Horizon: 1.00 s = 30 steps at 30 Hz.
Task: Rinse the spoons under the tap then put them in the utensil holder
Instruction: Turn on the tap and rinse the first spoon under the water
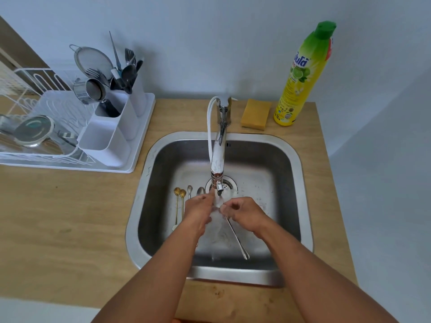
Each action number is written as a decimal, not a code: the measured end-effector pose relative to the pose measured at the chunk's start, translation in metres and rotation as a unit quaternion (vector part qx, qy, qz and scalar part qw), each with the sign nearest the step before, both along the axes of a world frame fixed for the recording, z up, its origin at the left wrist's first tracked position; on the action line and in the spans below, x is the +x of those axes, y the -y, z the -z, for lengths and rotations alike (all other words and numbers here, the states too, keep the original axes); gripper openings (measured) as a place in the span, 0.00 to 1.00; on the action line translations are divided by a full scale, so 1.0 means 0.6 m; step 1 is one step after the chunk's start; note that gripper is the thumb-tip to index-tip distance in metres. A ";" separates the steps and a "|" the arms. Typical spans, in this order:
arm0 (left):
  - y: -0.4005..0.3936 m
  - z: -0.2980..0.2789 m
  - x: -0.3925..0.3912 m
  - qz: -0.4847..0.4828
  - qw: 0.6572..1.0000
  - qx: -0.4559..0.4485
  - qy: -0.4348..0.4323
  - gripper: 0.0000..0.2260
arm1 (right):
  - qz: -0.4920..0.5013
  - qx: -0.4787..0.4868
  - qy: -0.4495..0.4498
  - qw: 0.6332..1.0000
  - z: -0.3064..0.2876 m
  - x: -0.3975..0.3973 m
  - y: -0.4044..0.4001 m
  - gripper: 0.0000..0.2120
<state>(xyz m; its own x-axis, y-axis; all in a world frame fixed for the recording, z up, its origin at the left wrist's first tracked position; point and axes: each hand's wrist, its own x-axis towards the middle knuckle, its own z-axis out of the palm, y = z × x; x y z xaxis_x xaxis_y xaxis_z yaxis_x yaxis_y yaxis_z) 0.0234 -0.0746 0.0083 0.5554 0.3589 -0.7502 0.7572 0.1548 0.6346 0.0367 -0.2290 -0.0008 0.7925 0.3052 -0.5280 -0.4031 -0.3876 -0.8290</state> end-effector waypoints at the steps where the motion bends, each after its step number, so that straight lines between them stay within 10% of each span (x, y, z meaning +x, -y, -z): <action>1: 0.000 -0.003 0.004 0.019 1.000 0.021 0.008 0.05 | 0.009 0.010 -0.005 1.000 0.001 0.001 0.001 0.06; 10: 0.018 -0.019 0.011 0.068 0.991 0.113 0.015 0.06 | 0.015 -0.033 0.025 0.999 0.006 -0.017 -0.012 0.11; 21: -0.021 0.004 -0.033 0.071 0.969 -0.235 -0.009 0.19 | 0.014 0.027 -0.029 0.999 0.009 -0.026 0.001 0.12; 30: 0.002 0.006 -0.012 0.042 0.994 -0.103 -0.003 0.11 | -0.026 -0.007 0.046 0.999 -0.018 -0.021 -0.003 0.12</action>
<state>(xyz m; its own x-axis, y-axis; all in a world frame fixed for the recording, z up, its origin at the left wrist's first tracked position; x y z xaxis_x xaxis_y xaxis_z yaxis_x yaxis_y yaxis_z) 0.0164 -0.0759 0.0046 0.5723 0.1502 -0.8062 0.7767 0.2161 0.5916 0.0241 -0.2271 0.0100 0.8213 0.3406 -0.4577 -0.3038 -0.4181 -0.8561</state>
